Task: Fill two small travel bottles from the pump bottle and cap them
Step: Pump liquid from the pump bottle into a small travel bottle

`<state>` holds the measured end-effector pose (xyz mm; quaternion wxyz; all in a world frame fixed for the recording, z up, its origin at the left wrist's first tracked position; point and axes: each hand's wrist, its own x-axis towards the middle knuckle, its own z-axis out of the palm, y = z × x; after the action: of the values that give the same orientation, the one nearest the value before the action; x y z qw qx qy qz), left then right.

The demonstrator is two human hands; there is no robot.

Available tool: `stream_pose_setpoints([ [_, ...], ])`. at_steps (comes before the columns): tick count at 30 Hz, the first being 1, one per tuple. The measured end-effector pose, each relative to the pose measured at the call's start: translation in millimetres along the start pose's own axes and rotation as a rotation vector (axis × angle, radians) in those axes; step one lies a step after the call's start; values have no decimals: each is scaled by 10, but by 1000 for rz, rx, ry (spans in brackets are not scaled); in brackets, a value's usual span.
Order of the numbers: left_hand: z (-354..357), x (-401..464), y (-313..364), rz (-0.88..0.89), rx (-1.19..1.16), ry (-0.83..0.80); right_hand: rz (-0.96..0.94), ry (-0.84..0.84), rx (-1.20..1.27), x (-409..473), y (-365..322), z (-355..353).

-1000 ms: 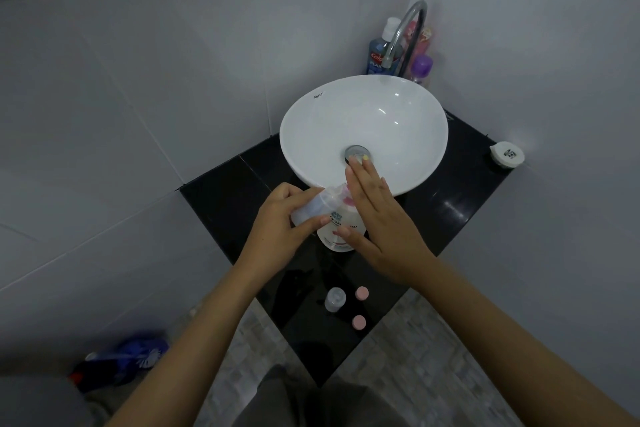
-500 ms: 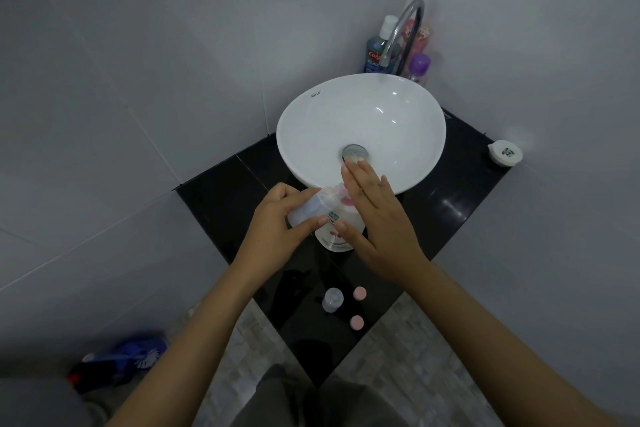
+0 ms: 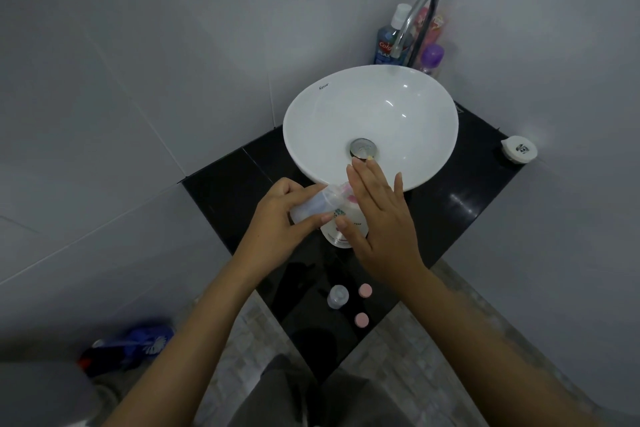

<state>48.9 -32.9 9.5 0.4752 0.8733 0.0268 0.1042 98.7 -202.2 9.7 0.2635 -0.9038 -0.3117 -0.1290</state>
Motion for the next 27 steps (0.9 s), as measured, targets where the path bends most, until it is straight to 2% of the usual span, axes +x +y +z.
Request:
stream_pose_setpoints([
  [14,-151,133,-20,-65,-70,-123,18,1,-96,-67,14,119],
  [22,-200,151,28,-88,-125,-155,34,-85,-171,10,-44,-48],
  [27,-260,163,55,-113,-167,-136,23,-109,-7,50,-45,-186],
])
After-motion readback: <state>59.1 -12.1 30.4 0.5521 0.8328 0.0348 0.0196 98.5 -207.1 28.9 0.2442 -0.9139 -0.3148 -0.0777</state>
